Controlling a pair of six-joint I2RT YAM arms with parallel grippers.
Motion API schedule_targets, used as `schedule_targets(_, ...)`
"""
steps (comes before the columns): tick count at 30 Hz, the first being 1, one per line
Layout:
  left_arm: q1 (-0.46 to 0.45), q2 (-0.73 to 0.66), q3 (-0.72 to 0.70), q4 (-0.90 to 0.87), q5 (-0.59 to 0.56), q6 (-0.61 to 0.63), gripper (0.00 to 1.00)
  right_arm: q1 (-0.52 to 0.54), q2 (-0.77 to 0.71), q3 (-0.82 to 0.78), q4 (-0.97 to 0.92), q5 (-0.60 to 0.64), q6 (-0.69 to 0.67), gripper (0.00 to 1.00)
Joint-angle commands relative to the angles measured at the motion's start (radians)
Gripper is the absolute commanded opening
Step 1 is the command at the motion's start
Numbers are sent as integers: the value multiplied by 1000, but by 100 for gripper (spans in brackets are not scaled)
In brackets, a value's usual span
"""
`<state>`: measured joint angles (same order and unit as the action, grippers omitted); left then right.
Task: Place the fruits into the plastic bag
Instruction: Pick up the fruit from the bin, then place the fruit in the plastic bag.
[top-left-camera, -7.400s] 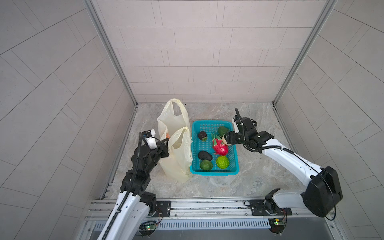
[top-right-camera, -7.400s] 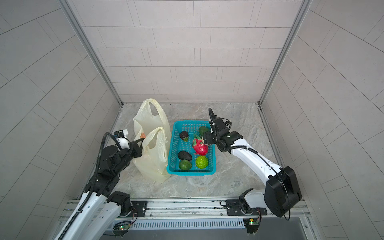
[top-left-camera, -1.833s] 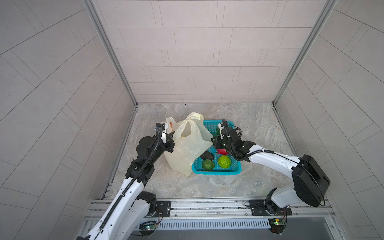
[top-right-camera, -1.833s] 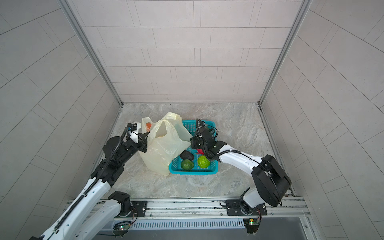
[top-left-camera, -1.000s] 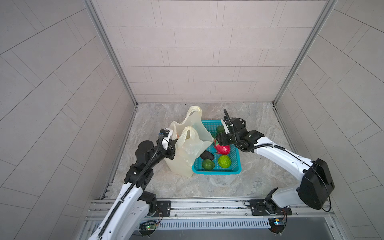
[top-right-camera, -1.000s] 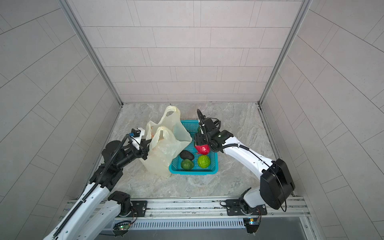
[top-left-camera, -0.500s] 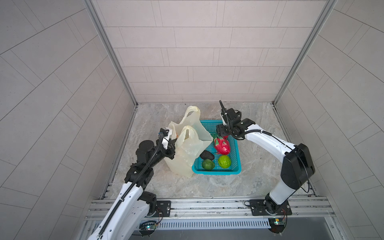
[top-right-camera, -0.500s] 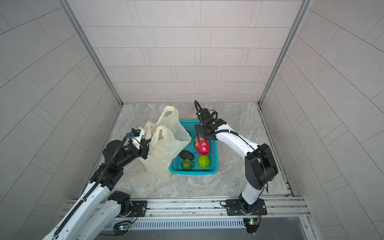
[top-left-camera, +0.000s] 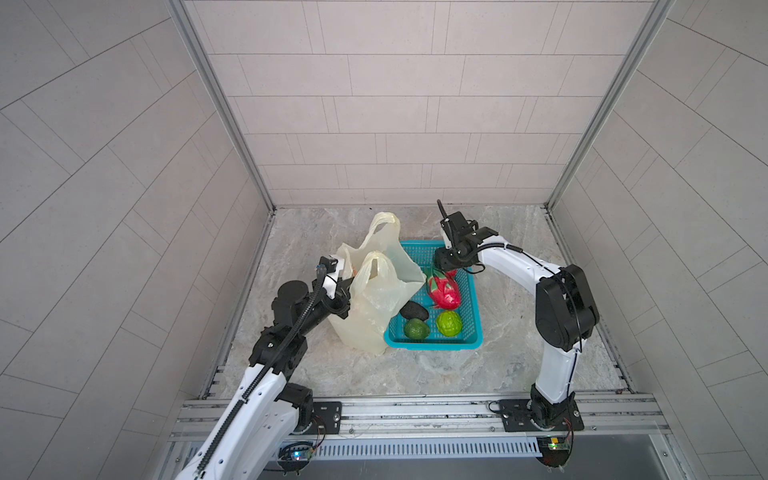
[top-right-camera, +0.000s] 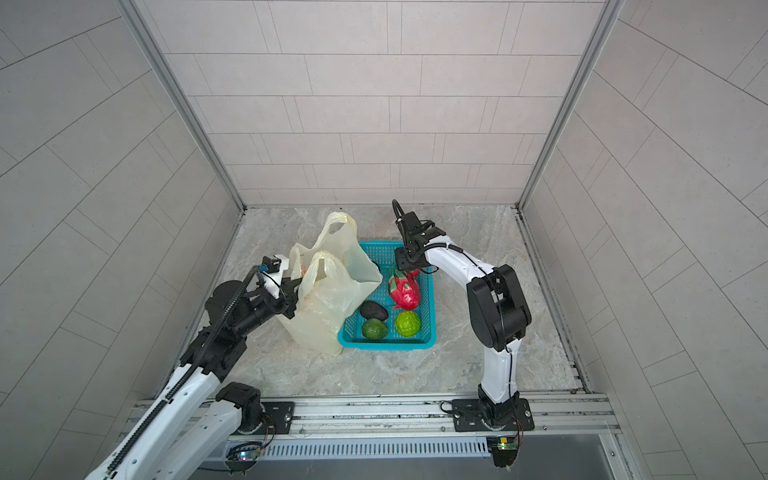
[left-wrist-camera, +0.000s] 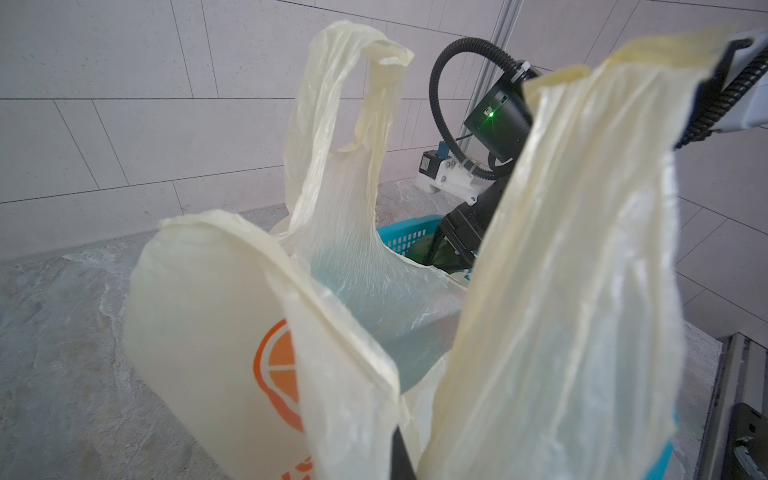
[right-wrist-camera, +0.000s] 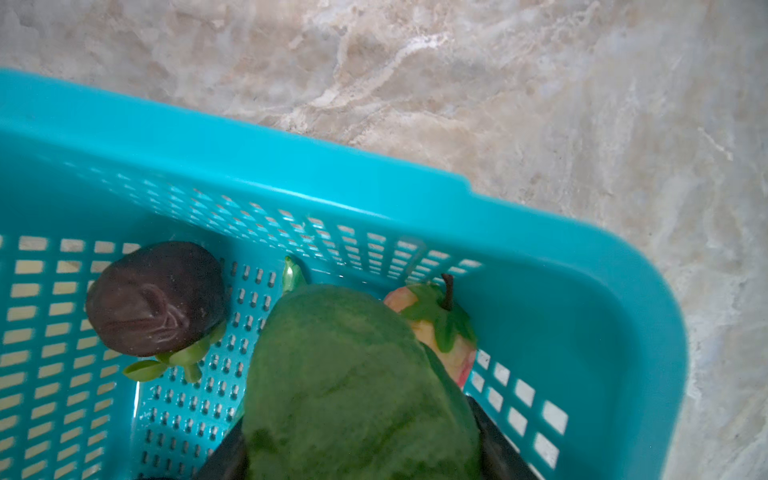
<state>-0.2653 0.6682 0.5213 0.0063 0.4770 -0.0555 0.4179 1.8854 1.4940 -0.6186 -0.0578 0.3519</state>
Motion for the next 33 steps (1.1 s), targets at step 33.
schedule_targets(33,-3,-28,-6,6,102,-5,0,300,-188,-42,386,-443,-29,32)
